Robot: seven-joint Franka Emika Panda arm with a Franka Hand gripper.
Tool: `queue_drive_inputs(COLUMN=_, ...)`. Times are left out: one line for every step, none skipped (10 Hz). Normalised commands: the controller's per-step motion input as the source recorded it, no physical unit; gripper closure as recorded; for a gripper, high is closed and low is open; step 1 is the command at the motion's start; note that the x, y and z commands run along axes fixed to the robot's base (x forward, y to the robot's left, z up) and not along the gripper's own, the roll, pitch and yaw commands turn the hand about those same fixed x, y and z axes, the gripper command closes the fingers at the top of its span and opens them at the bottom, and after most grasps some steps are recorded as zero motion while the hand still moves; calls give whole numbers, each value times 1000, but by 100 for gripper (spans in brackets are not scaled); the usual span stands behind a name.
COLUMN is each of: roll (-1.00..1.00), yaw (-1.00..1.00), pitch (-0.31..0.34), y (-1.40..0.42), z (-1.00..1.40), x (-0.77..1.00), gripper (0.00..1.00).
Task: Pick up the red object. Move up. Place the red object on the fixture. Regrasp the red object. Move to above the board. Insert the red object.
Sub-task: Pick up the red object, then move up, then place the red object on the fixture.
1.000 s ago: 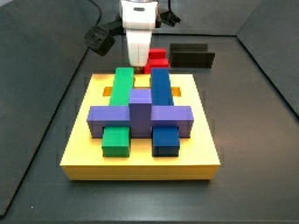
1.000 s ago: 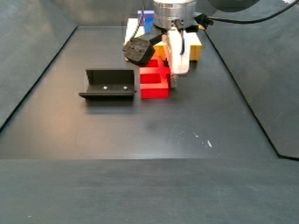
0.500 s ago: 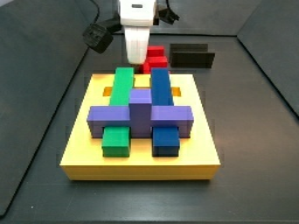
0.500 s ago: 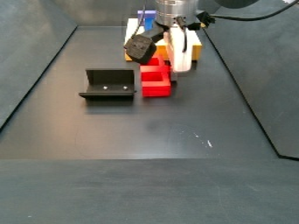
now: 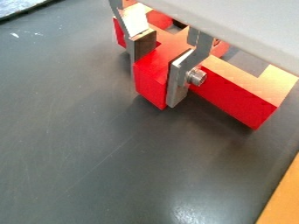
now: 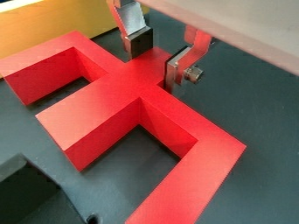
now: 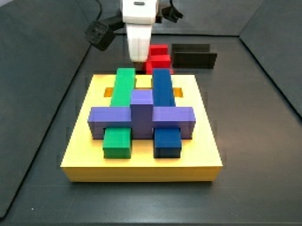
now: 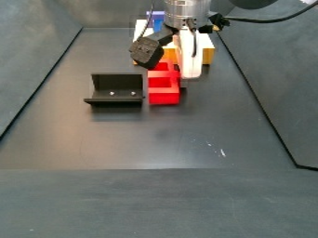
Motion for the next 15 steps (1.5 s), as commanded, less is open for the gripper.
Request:
queue_drive_inputs(roll=0, yaw=0, pitch=0, y=0, z=0, x=0, gripper=100)
queue_drive_inputs(roll=0, yaw=0, pitch=0, y=0, z=0, x=0, gripper=100)
queue_drive_inputs(roll=0, yaw=0, pitch=0, y=0, z=0, x=0, gripper=100)
queue_drive_inputs(roll=0, yaw=0, pitch=0, y=0, z=0, x=0, gripper=100)
queue_drive_inputs(roll=0, yaw=0, pitch=0, y=0, z=0, x=0, gripper=100)
queue_drive_inputs(roll=0, yaw=0, pitch=0, y=0, z=0, x=0, gripper=100)
queue_drive_inputs(roll=0, yaw=0, pitch=0, y=0, z=833, x=0, gripper=100)
queue_drive_inputs(roll=0, yaw=20, pitch=-6, y=46, z=802, x=63, gripper=100)
queue_drive_inputs(roll=-21, yaw=16, pitch=29, y=28, z=579, x=17, gripper=100)
queue_drive_inputs(roll=-53, yaw=6, pitch=21, y=6, z=269, x=14, gripper=100)
queue_drive_inputs(roll=0, yaw=0, pitch=0, y=3, z=0, x=-20, gripper=100)
queue_drive_inputs(roll=-26, yaw=0, pitch=0, y=14, z=0, x=0, gripper=100)
queue_drive_inputs(roll=-89, yaw=34, pitch=0, y=209, z=120, x=186, gripper=100)
queue_drive_inputs(roll=-180, yaw=220, pitch=31, y=383, z=171, x=283, gripper=100)
queue_drive_inputs(roll=-160, yaw=386, pitch=51, y=371, z=354, x=260, gripper=100)
